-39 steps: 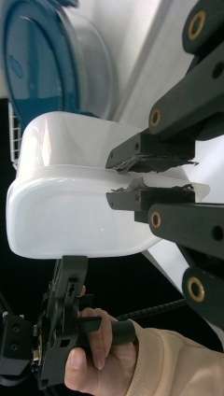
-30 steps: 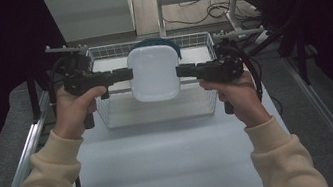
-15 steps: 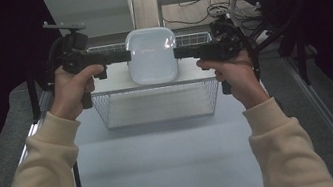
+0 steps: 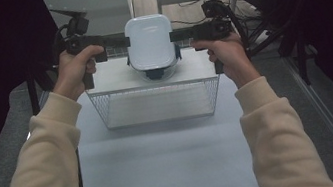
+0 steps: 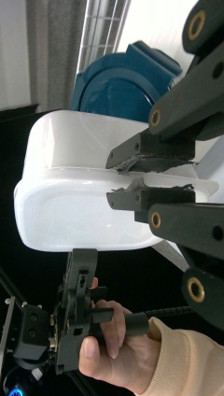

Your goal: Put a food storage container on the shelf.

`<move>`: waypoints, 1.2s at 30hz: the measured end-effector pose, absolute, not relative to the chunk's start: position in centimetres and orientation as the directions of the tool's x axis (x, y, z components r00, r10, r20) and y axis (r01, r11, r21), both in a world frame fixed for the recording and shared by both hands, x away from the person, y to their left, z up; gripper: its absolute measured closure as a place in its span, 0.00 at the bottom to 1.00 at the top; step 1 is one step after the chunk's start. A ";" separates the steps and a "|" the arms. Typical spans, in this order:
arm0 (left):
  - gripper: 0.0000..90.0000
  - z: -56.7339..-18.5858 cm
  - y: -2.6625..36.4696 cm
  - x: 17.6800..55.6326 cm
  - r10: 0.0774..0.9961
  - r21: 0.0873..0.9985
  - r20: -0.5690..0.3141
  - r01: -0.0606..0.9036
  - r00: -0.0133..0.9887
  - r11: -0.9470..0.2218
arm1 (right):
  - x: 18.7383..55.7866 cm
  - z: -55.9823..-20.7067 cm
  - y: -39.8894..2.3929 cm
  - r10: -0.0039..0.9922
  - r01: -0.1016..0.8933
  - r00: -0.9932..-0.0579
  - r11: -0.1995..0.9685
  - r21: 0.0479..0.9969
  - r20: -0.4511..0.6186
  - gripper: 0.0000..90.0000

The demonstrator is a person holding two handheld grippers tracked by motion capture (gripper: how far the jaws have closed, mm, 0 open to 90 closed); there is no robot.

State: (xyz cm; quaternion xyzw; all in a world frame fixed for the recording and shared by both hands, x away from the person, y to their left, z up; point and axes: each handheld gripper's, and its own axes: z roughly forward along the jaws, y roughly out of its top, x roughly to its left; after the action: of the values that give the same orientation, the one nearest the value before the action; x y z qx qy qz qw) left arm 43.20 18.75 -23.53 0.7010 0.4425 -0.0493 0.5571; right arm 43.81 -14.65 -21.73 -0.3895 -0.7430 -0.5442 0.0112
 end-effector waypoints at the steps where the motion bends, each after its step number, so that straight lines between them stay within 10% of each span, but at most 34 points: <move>1: 0.87 -23.7 18.7 43.5 0.567 0.734 -0.564 0.680 0.600 0.011 | 44.1 -21.8 -14.6 0.570 0.600 -0.689 0.102 0.794 0.447 0.88; 31: 0.78 -26.3 18.9 49.9 0.508 0.559 -0.758 0.809 0.409 0.183 | 51.3 -24.7 -14.5 0.569 0.794 -0.457 -0.086 0.602 0.684 0.75; 36: 0.53 -26.2 18.8 49.4 0.531 0.587 -0.739 0.783 0.414 0.207 | 50.9 -24.7 -14.4 0.554 0.780 -0.468 -0.107 0.616 0.689 0.53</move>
State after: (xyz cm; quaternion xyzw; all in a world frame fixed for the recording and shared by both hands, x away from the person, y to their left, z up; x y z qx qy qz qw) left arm 49.43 18.76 -26.21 0.6200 0.5297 -0.1108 0.5681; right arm 50.87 -14.41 -24.69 -0.5053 -0.6599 -0.5463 0.1036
